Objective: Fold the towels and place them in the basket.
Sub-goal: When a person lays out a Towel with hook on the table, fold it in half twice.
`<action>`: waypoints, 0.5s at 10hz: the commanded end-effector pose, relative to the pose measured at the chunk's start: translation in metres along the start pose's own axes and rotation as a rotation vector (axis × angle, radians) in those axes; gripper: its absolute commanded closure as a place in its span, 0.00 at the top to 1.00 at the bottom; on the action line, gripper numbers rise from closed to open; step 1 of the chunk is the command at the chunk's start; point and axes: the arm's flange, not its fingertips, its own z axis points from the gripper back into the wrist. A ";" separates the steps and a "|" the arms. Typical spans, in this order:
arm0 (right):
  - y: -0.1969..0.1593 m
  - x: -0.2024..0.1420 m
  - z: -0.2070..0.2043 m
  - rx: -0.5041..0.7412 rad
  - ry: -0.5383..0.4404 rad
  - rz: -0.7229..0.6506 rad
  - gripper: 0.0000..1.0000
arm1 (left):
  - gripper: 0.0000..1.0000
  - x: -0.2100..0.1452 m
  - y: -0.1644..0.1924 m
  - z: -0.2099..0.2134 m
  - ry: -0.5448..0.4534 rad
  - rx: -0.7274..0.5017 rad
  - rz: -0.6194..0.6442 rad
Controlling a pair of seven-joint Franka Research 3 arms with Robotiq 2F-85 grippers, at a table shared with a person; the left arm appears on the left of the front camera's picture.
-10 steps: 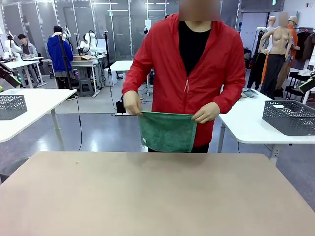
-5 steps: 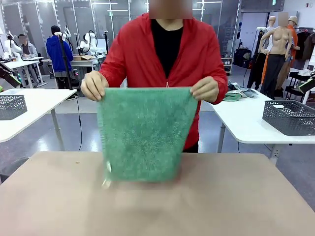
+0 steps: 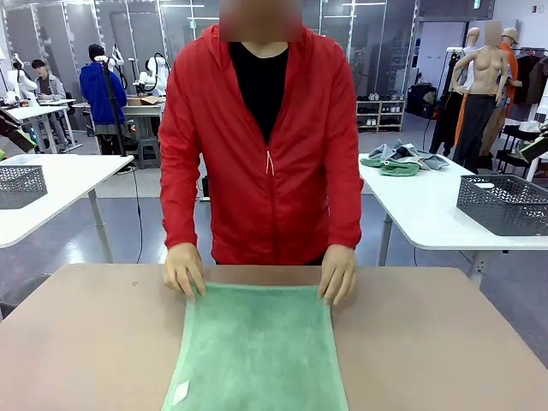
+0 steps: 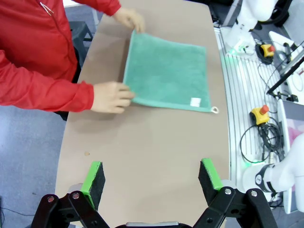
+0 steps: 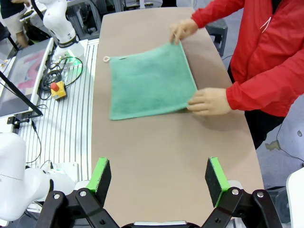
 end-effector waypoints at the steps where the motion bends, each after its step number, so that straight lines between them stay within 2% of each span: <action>1: 0.000 0.000 0.000 0.003 -0.004 0.004 1.00 | 1.00 0.000 0.000 0.000 0.000 0.003 -0.004; 5: 0.000 0.000 0.000 0.003 -0.004 0.004 1.00 | 1.00 0.000 0.000 0.000 0.000 0.003 -0.004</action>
